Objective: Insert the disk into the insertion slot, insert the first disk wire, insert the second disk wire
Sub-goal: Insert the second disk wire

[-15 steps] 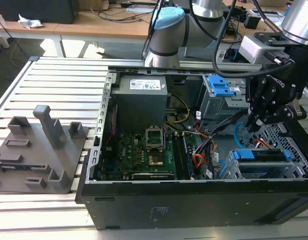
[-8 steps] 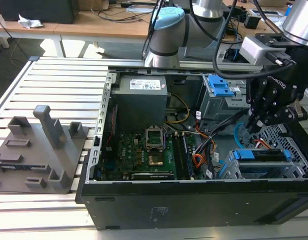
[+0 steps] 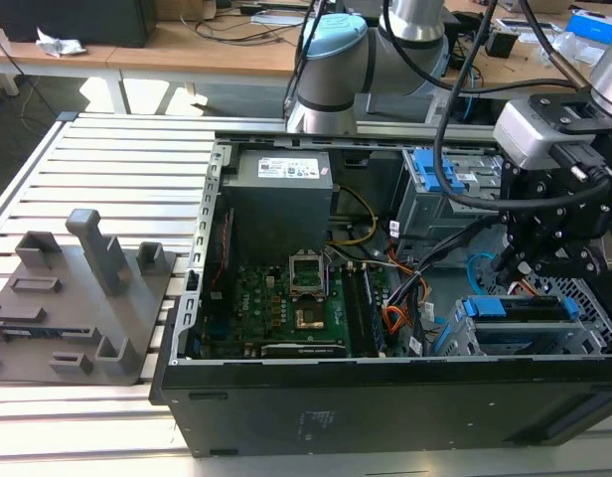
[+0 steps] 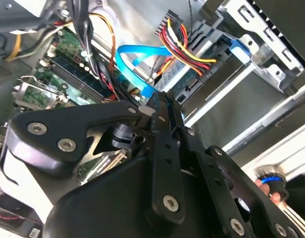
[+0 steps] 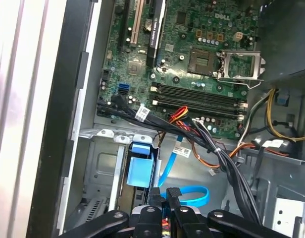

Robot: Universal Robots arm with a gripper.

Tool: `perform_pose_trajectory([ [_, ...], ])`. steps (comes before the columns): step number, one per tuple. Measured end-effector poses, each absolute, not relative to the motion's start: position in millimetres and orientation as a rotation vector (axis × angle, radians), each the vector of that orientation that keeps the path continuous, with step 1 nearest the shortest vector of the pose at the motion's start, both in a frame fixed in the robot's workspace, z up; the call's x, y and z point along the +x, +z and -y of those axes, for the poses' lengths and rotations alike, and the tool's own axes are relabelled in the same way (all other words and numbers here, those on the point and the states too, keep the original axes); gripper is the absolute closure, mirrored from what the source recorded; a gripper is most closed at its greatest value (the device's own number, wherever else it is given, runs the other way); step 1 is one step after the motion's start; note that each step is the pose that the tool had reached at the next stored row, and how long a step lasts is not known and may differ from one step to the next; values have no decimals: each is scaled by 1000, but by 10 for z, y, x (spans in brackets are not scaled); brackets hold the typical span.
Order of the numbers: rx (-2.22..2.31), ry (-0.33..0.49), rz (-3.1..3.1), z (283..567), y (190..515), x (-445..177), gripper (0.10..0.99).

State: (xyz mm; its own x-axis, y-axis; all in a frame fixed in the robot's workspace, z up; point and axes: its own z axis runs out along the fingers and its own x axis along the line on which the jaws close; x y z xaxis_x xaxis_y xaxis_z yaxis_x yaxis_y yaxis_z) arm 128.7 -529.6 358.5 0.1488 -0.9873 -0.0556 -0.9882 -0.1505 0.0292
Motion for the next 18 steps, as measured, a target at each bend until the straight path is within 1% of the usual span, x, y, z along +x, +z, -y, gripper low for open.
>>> perform_pose_trajectory([
  [3,-2332,111,-2061,5301,3562,1288,922],
  [9,-2196,107,-2201,5301,3541,1288,922],
  [18,-2194,107,-2203,5311,3534,1288,922],
])
